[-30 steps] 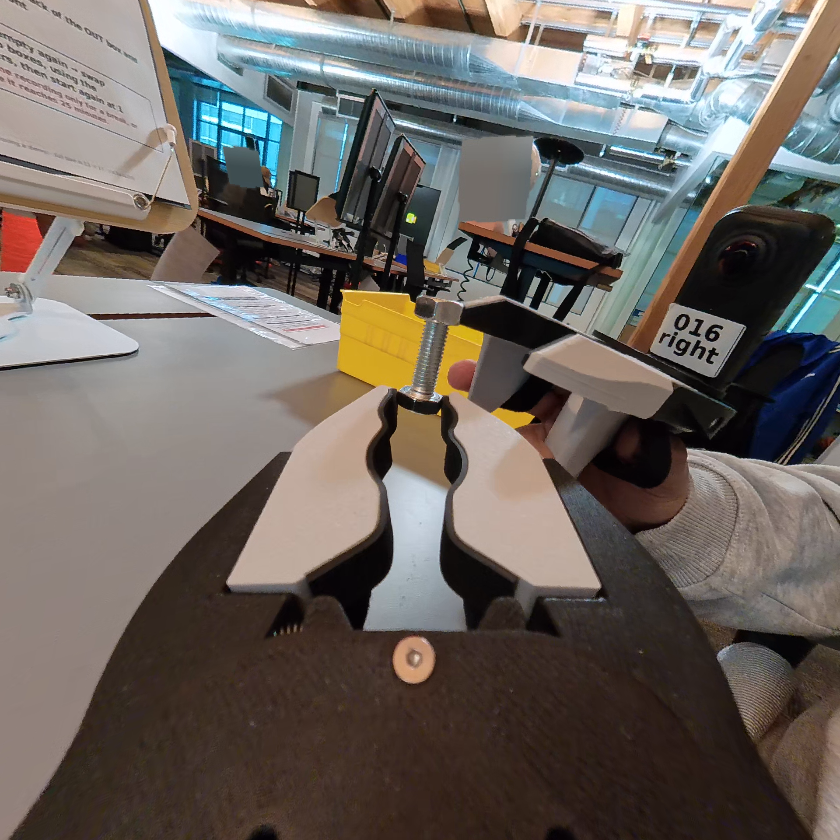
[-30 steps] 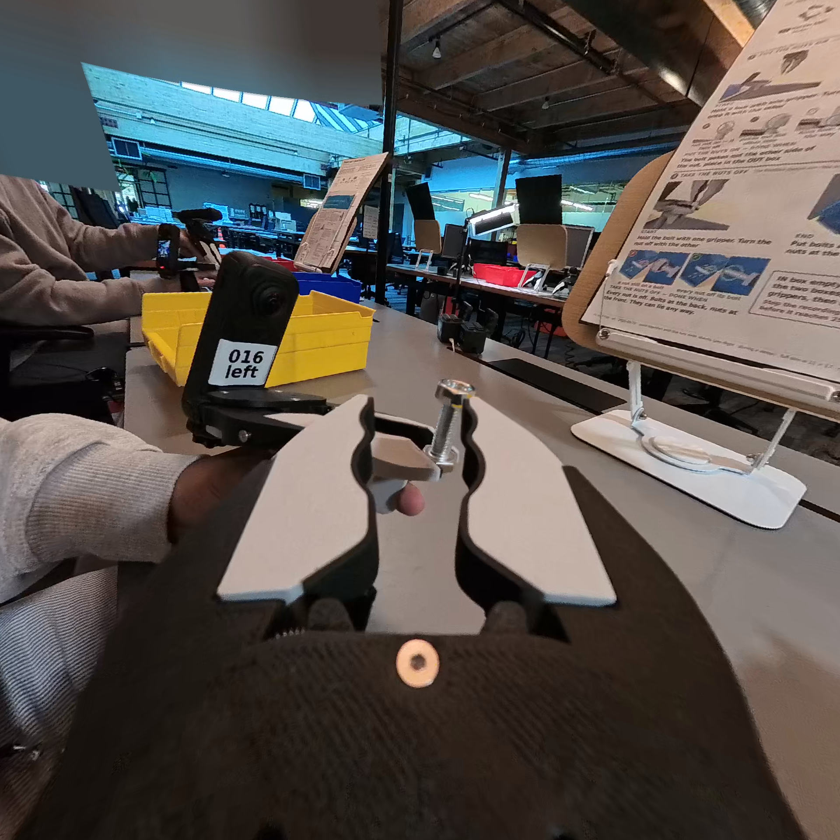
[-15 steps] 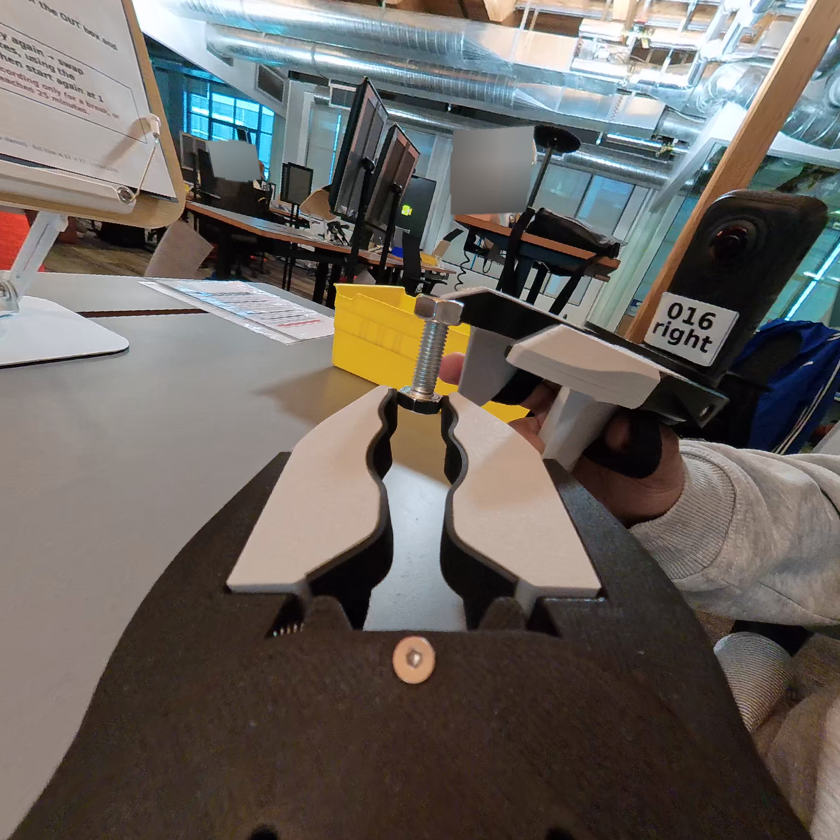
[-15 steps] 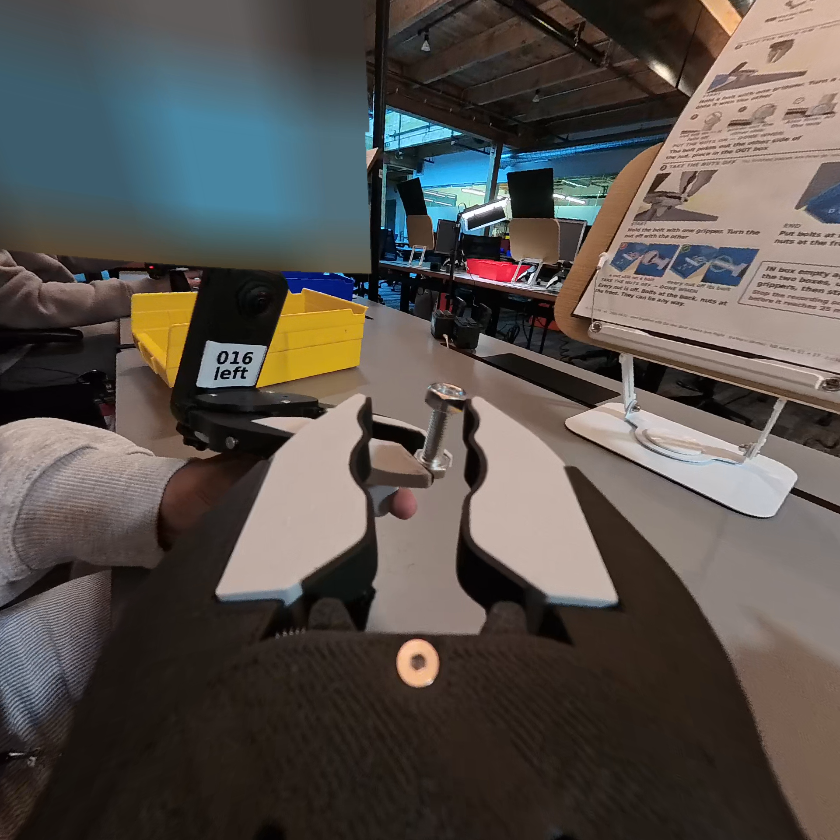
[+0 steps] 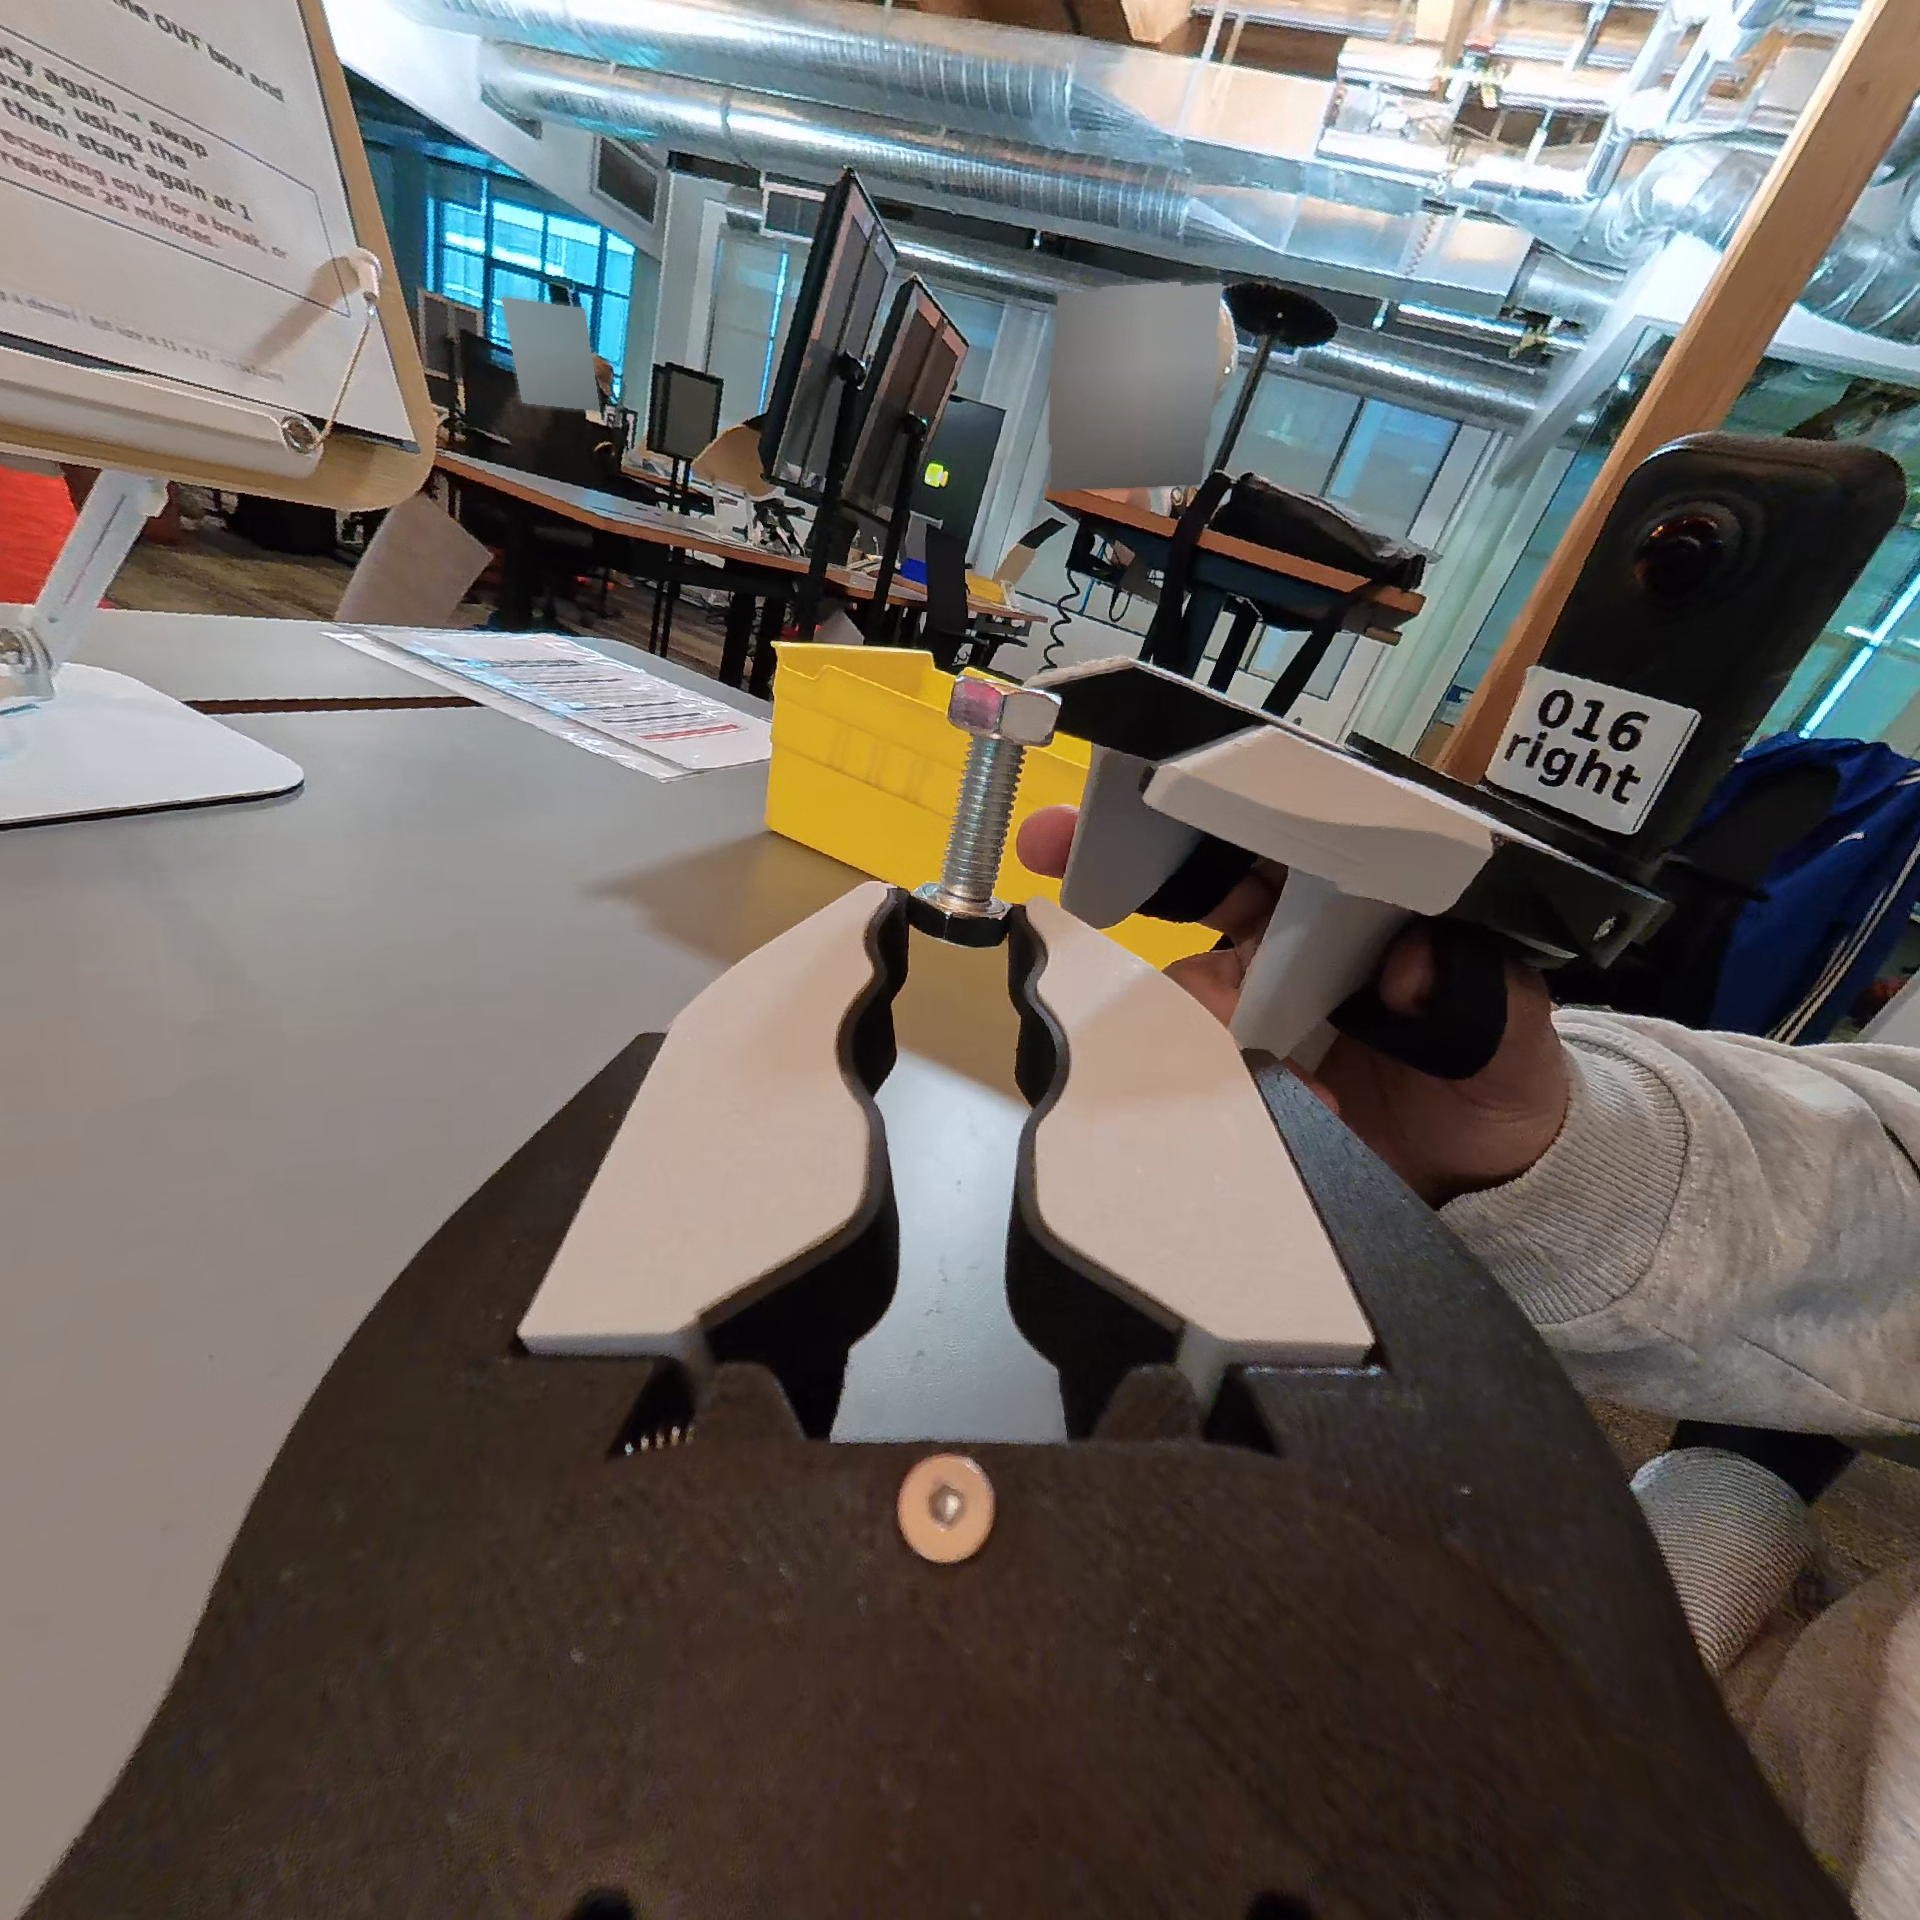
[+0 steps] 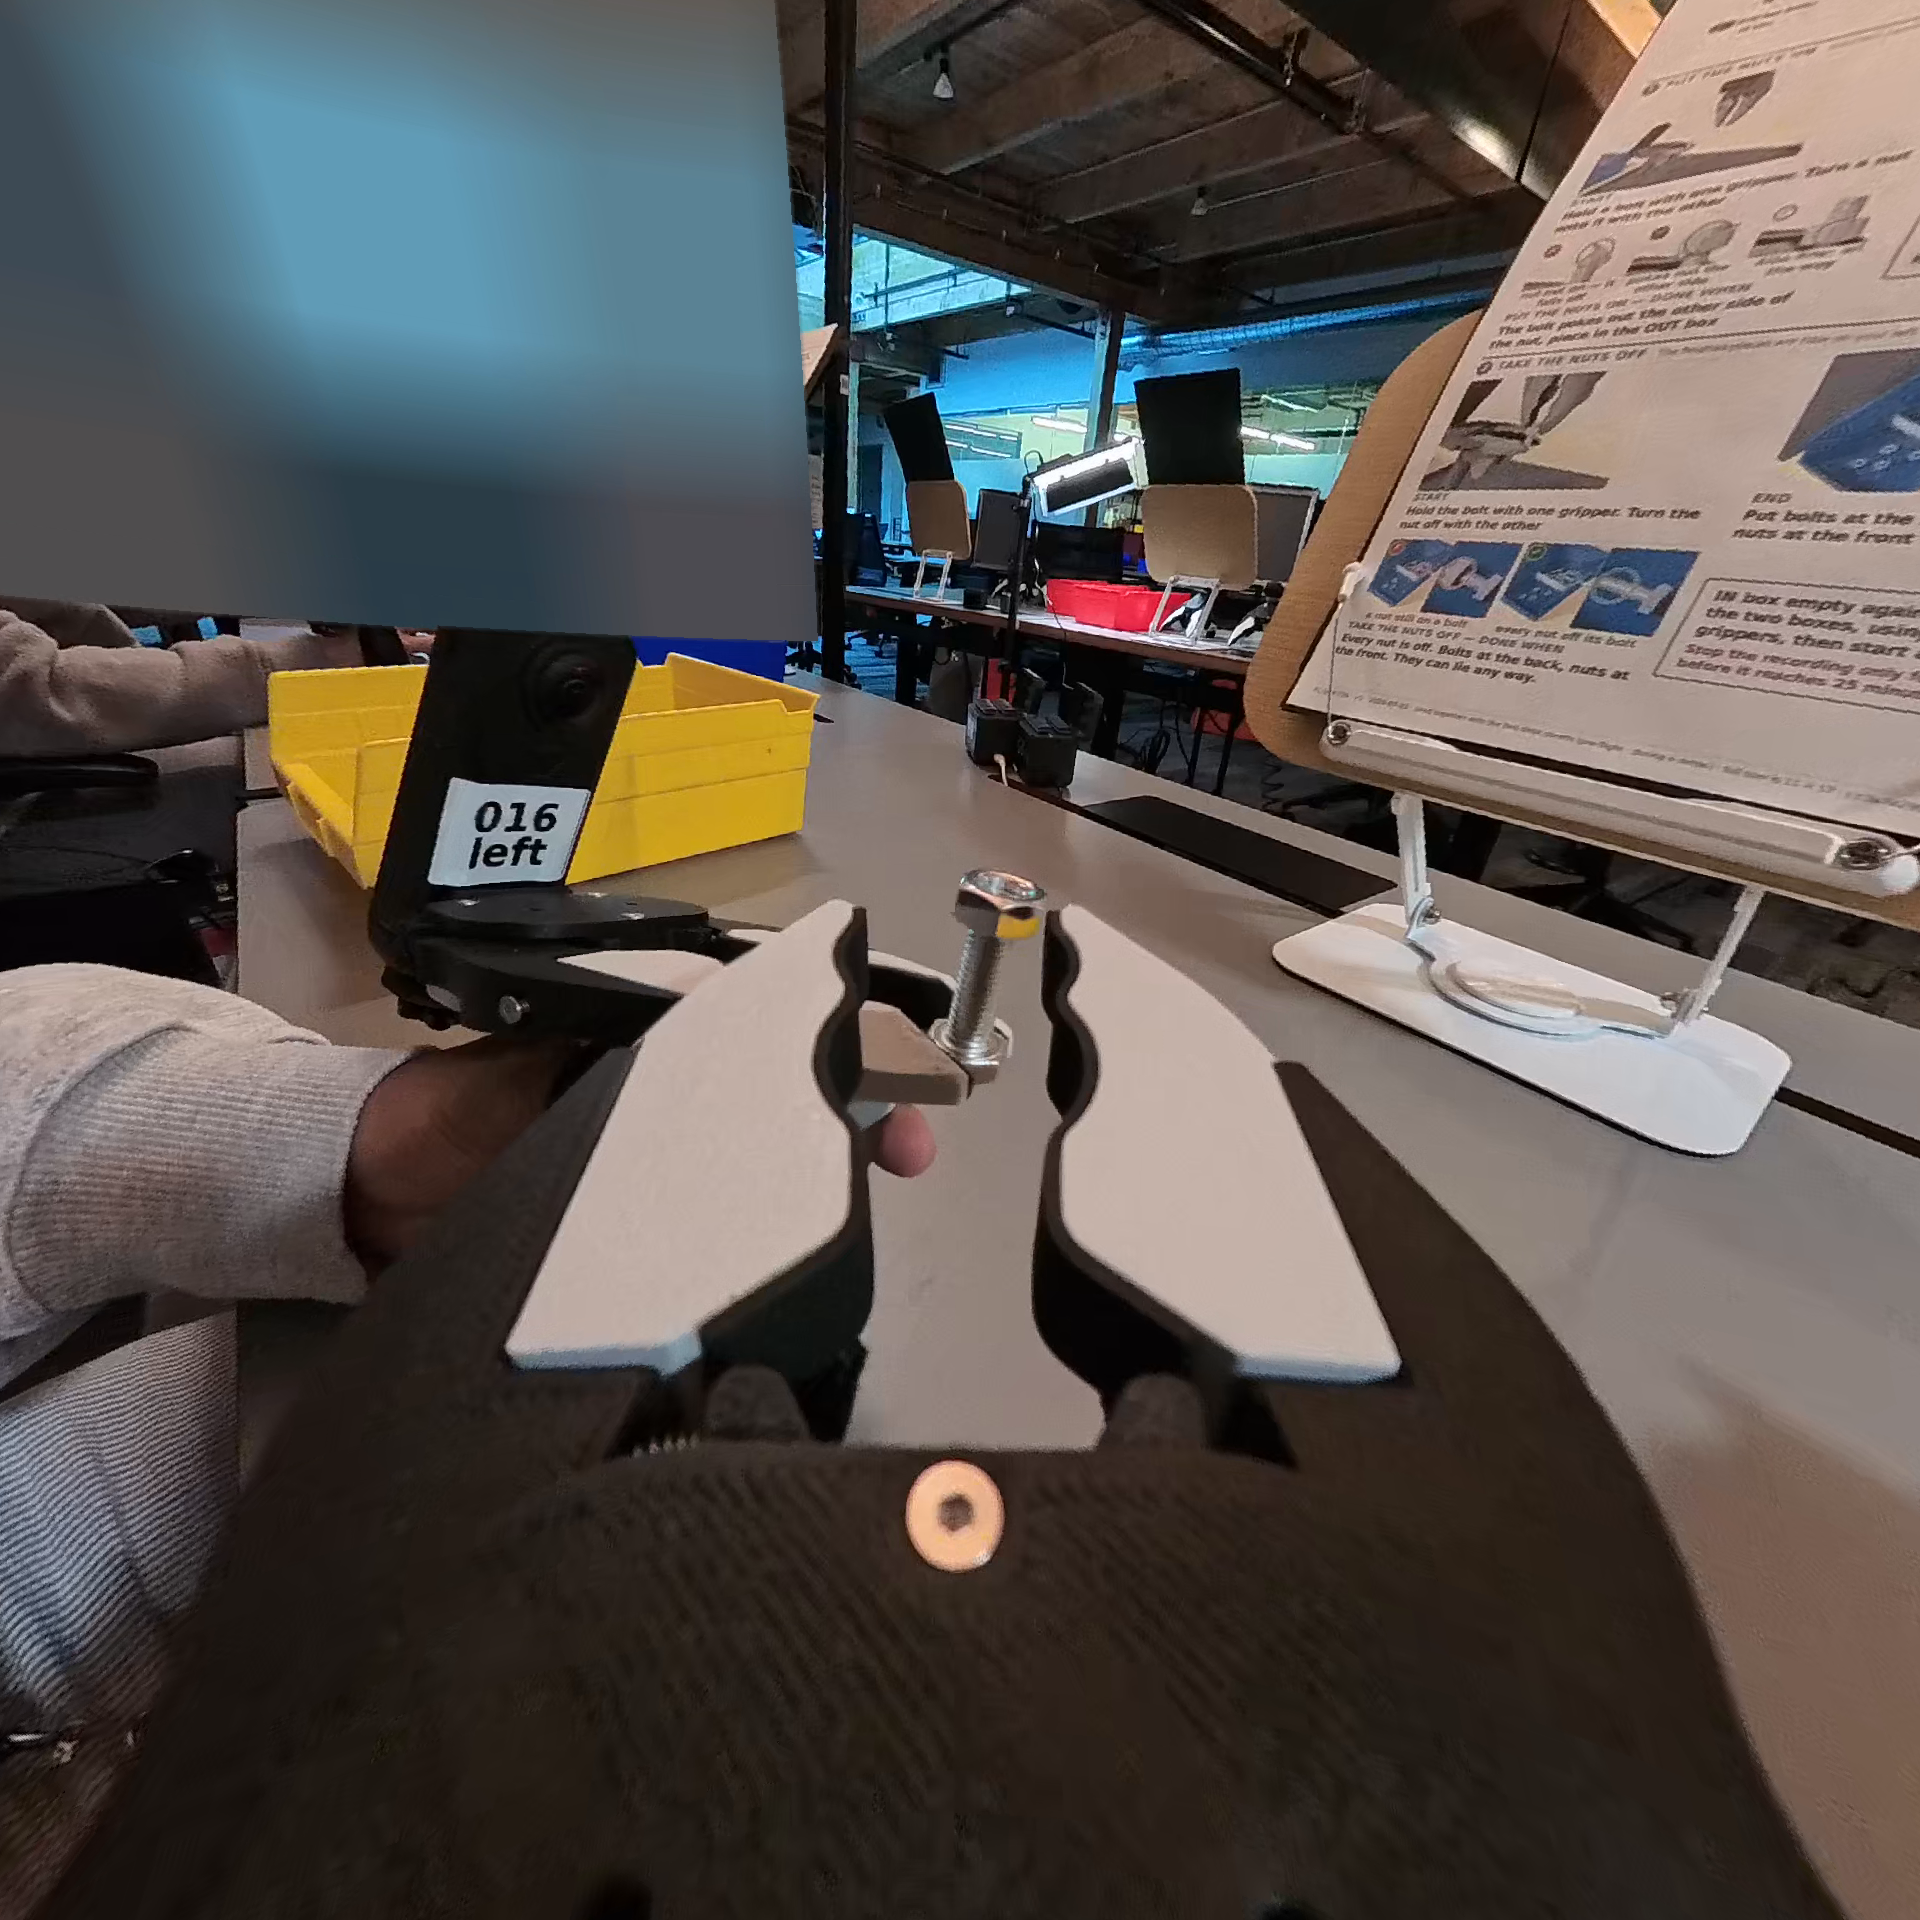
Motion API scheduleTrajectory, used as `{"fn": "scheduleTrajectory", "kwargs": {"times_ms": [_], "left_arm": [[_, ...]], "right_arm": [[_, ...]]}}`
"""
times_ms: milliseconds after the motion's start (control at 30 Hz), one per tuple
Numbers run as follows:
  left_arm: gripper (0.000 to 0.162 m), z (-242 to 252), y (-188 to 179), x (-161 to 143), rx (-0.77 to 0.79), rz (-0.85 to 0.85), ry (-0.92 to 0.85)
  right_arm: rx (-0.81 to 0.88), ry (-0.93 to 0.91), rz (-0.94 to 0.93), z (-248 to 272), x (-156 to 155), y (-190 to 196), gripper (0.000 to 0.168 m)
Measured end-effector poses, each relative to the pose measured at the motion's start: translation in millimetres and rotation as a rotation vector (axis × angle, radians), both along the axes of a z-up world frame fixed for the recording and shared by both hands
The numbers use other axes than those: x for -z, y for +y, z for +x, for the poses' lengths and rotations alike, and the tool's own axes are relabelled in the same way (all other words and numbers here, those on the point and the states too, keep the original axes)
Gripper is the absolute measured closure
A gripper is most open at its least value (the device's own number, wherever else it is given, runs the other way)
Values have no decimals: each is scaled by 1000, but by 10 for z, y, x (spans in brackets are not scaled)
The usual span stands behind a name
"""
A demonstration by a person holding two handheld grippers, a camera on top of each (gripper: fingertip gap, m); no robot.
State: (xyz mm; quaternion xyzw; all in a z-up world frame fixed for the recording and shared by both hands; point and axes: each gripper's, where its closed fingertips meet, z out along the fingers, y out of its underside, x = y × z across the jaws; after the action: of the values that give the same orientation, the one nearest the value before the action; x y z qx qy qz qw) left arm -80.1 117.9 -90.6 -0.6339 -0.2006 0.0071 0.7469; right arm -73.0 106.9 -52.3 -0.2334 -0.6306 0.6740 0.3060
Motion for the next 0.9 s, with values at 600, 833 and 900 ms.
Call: {"fn": "scheduleTrajectory", "kwargs": {"times_ms": [600, 833, 900], "left_arm": [[143, 9, 9, 5, 5, -3, 0], [142, -5, 2, 10, -2, -4, -4], [143, -13, -4, 10, -4, -2, -7]], "right_arm": [[14, -12, -5, -26, 8, 22, 132], [-12, -13, 19, 5, 34, -26, 138], [-12, -10, 25, 8, 33, -24, 143]]}}
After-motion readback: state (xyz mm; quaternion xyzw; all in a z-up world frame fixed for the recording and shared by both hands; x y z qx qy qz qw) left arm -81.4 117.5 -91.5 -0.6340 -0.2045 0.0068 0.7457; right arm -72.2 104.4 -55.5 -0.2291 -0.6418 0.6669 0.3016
